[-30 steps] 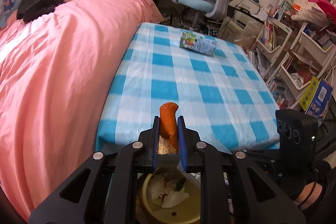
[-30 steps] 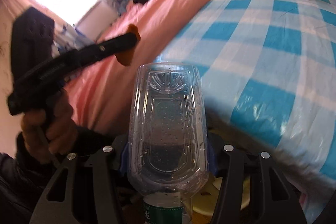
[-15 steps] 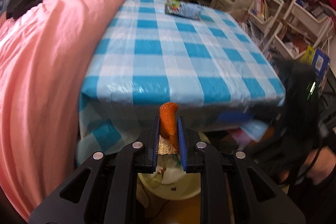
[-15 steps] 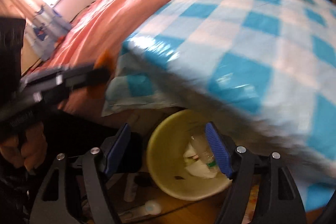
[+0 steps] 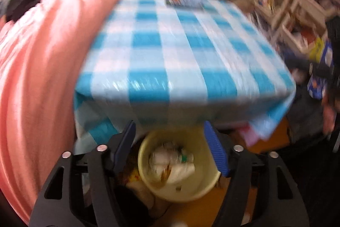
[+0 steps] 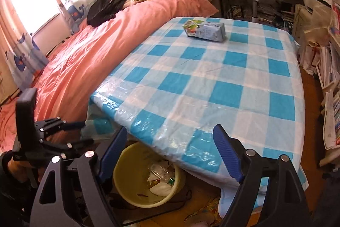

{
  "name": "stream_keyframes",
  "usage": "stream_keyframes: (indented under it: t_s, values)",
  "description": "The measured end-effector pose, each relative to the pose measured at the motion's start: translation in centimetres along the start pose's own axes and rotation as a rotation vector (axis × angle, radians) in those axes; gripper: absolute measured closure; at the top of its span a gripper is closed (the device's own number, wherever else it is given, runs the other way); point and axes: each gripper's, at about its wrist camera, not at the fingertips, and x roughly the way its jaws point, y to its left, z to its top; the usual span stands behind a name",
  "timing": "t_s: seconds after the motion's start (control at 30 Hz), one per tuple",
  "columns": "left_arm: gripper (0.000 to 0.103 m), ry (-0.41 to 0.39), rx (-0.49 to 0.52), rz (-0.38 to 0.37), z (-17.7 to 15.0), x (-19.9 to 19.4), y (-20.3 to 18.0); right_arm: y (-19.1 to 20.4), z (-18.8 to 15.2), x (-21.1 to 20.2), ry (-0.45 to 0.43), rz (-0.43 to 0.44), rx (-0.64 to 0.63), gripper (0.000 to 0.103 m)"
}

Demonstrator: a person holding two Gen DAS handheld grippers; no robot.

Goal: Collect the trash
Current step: 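Move both open tools back above the table, then grasp the green-and-white milk carton with the right tool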

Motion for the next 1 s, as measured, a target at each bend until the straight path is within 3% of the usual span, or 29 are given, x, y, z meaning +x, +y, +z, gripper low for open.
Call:
stream_keyframes:
  t_s: [0.1, 0.17, 0.4, 0.63, 0.83, 1.0]
  values:
    - [0.020, -0.132, -0.077, 0.031, 1.5, -1.2, 0.9, 0.2, 0.3, 0.6, 0.006, -0.002, -0.008, 0.023]
    - [0.019, -0.170, -0.105, 0.041, 2.5, -1.2, 1.3, 0.5, 0.5, 0.8, 0.006, -0.001, -0.017, 0.023]
    - [0.018, -0.227, -0.137, 0.085, 6.8, 0.3, 1.0, 2.6, 2.2, 2.6, 0.002, -0.024, -0.133, 0.021]
    - [0.016, -0.288, -0.191, 0.084, 11.5, 2.1, 1.1, 1.7, 5.2, 6.6, 0.025, -0.096, -0.262, 0.021]
    - [0.016, -0.302, -0.264, 0.072, 15.6, 4.5, 2.2, 0.4, 8.9, 9.8, 0.017, -0.109, -0.334, 0.021]
    - [0.016, -0.298, -0.359, 0.061, 17.5, 5.3, 3.9, 0.5, 13.8, 12.8, 0.022, -0.157, -0.499, 0.021]
